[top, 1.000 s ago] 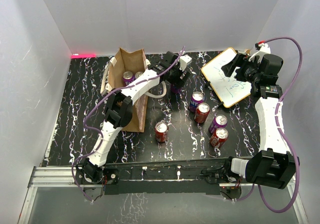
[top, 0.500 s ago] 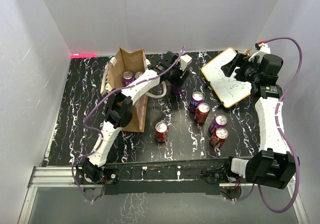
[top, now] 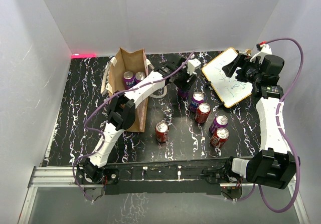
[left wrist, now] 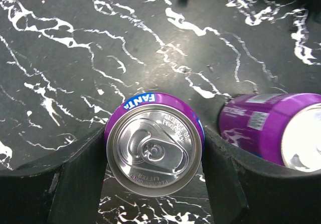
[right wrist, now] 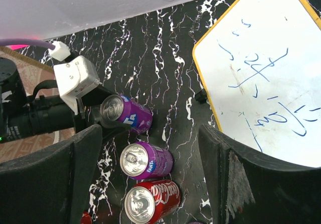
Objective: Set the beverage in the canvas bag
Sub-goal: Pick up the drink from the center of the board.
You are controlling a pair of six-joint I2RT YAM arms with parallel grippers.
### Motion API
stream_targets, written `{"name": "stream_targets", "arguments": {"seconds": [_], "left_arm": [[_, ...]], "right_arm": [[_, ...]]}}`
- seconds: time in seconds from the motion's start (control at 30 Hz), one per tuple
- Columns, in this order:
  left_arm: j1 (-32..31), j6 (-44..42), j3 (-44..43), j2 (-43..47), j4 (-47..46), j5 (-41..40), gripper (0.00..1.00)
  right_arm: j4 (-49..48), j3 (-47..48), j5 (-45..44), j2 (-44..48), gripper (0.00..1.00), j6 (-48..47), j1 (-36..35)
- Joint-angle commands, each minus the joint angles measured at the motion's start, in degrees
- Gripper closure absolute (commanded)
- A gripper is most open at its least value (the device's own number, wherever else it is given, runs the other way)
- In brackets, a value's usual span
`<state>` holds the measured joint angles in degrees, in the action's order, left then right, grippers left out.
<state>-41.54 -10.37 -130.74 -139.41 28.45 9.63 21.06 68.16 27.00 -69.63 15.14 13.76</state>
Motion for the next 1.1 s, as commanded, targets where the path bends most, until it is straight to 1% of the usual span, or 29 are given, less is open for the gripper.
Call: {"name": "stream_targets", "arguments": {"seconds": [0.0,0.03,0.3,0.53,0.73,0.93,1.07], "left_arm": [[-0.9,-0.8,-4.3,8.8,-1.9,4.1,0.97],[-1.0,-0.9,-4.3,9.6,-1.8,4.4,1.0],[-1.2,-3.0,-3.7,15.2,-1.3,4.9,1.0],[-1.2,-5.8,-5.2,19.5,-0.9,4.5,1.0],[-1.2,-7.8,-6.0,23.3,-0.3,3.1,1.0],[-1.2,-9.3,-4.0,28.3,0.3,1.7,1.0],[-1.0,-11.3,-1.4,32.1,0.9,-1.0,1.0]], "right_arm": [[-2.8,-0.1,0.9,1.1,0.2,0.3,0.4],[-2.9,-0.1,0.9,1.1,0.2,0.3,0.4],[-3.0,-0.2,1.0,1.1,0.2,0.3,0.4],[-2.8,0.0,1.1,1.0,0.2,0.2,0.4],[-2.4,2.3,1.3,-0.6,0.2,0.3,0.4],[-0.9,5.1,2.2,-3.3,0.2,0.7,0.3],[-1.9,5.1,2.9,-4.3,0.2,1.6,0.1]]}}
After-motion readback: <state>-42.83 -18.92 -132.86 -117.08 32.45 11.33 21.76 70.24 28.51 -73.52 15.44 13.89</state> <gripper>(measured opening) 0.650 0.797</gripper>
